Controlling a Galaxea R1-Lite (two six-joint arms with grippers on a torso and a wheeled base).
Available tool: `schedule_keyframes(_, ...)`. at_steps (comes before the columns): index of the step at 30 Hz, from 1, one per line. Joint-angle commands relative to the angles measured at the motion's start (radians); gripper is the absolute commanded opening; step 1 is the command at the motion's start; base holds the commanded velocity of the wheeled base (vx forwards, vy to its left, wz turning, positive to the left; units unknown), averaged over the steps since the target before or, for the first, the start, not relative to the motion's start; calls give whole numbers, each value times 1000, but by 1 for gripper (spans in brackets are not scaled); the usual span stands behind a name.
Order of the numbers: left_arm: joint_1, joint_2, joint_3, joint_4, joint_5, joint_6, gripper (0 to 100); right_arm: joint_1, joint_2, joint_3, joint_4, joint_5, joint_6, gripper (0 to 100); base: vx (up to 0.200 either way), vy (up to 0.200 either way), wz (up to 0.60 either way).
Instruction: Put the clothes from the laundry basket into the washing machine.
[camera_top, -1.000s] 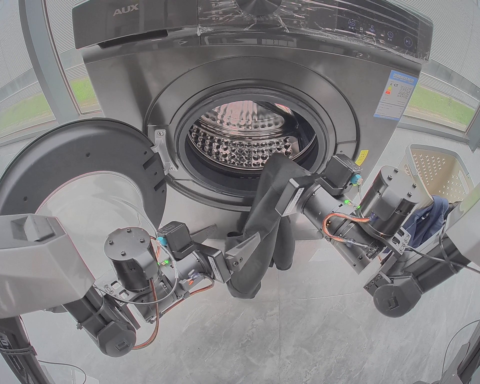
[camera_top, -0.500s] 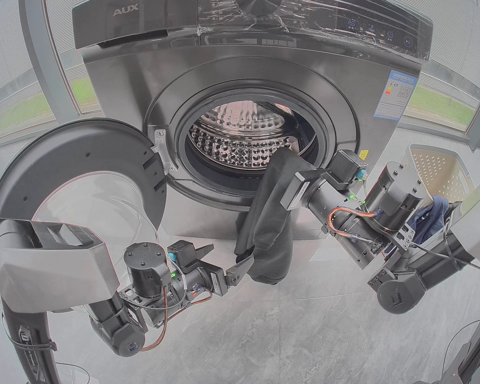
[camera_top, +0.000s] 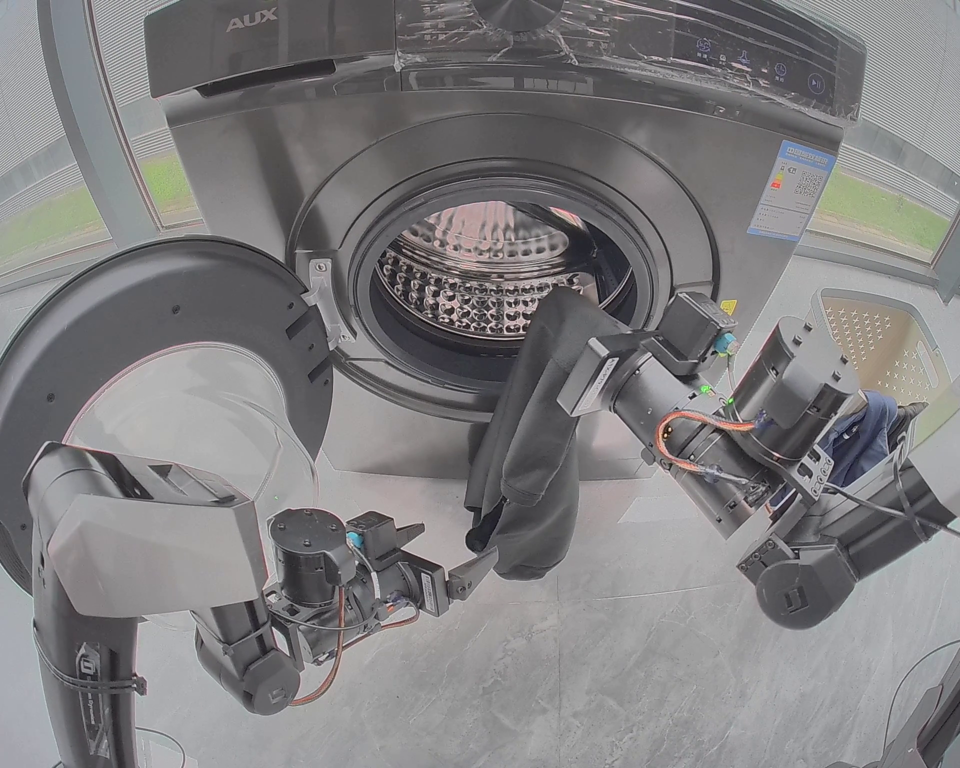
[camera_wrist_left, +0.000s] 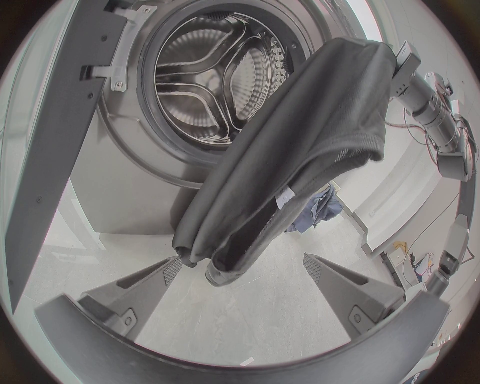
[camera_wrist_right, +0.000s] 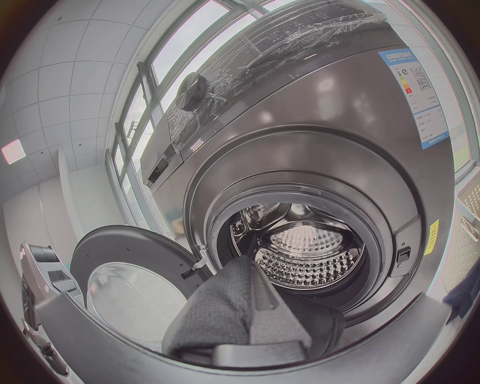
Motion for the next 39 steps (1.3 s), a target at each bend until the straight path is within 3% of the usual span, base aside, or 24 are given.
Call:
schedule_keyframes(1, 0, 48, -13, 0, -4, 0, 100, 1, 10, -3, -1, 0, 0, 0, 0, 0, 0)
schedule_keyframes(8, 6, 103, -64, -1, -4, 2, 100, 1, 12, -3, -1, 2, 0, 0, 0, 0, 0)
schedule_keyframes(14, 14, 186, -157, -1, -6, 28, 100, 8, 10, 2, -1, 0, 0, 0, 0, 0, 0)
schedule_keyframes(39, -1, 350, -375, -1, -4, 28, 100, 26, 9, 5, -4, -1, 1, 0, 0, 0, 0)
